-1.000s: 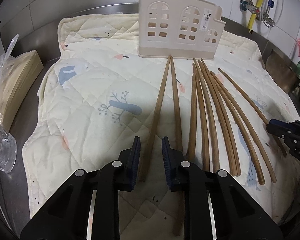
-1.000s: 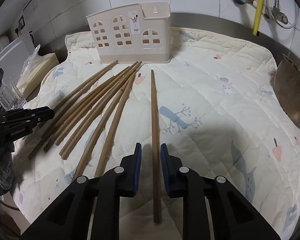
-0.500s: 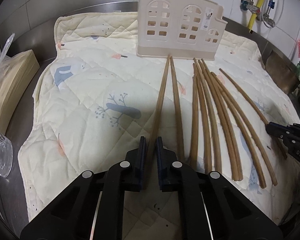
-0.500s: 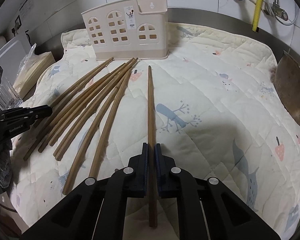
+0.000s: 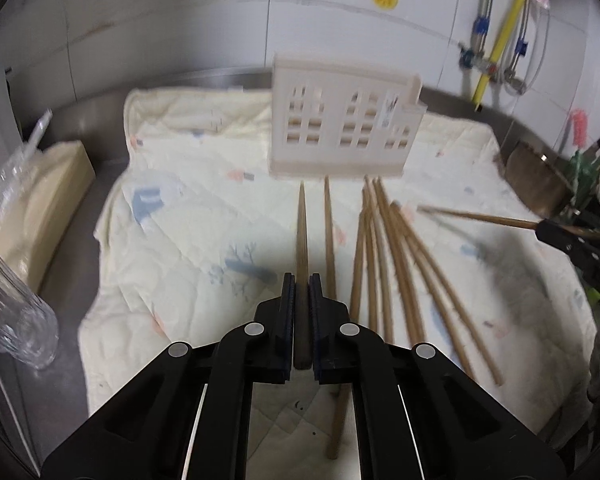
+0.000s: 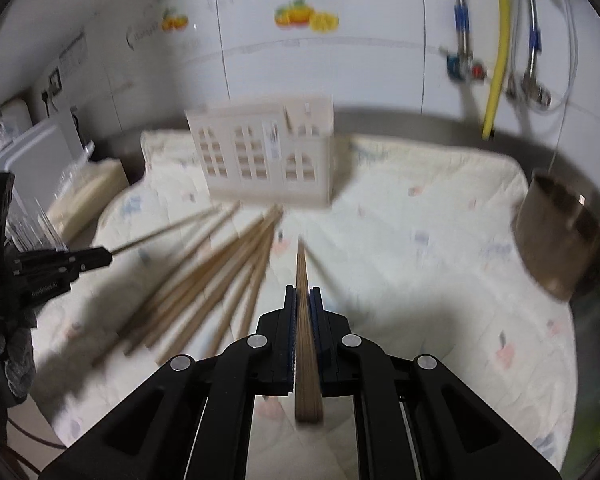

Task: Organize utensils
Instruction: 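Close the left tool on a wooden chopstick while the right tool closes on another, then lift the left tool's chopstick over the white holder while the right tool carries its own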

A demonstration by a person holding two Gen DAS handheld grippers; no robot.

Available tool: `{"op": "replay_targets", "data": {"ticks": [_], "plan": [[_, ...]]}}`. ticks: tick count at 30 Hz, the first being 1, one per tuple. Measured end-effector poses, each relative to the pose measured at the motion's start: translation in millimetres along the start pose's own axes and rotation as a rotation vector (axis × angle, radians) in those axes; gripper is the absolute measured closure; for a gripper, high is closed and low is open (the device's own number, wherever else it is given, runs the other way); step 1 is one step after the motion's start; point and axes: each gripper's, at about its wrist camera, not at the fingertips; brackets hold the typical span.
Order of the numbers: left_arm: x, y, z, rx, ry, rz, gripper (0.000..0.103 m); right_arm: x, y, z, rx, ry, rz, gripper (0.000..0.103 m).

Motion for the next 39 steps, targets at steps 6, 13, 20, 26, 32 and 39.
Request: {"op": "replay_targets", "data": {"ticks": [6,13,20,26,32,39], "plan": [[6.1,15.0,-24.6,0.054,-0.035,0.015,0.097,-11.0,7.8,-40.5,0.06,0.056,-0.029,0.096],[6.1,12.5,-69.1,0.085,-0.046,0.03,0.097,-10.2,4.4,-92.6,0.101,0.094,-0.045,0.096],[13.6,30.4,-119.2,0.153,-0.068,0.082,0.097,5.2,-4.8,-144.1,0.141,0.068,-0.061,0.096],[16.5,60.4,-160.6,0.248,-0.092,0.093,0.097,6.3,-10.0,-176.0,0.178,0.074,-0.051,0.096],[18.5,76.1,-196.6,0.34,-0.098,0.089,0.097,6.0,-25.9,-194.0,0.173,0.08,-0.033,0.096],[11.2,63.6,-219.1,0.348,-0.065,0.094,0.097,13.5,-46.7,-194.3,0.142,0.07,-0.02,0.096]]}}
Point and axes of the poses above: each gripper's, at about its wrist camera, not at the fingertips, and y roughly against the way its jaws point, x to its right, z to its underside, and after that the axes turned 9 degrees about x, right-handed
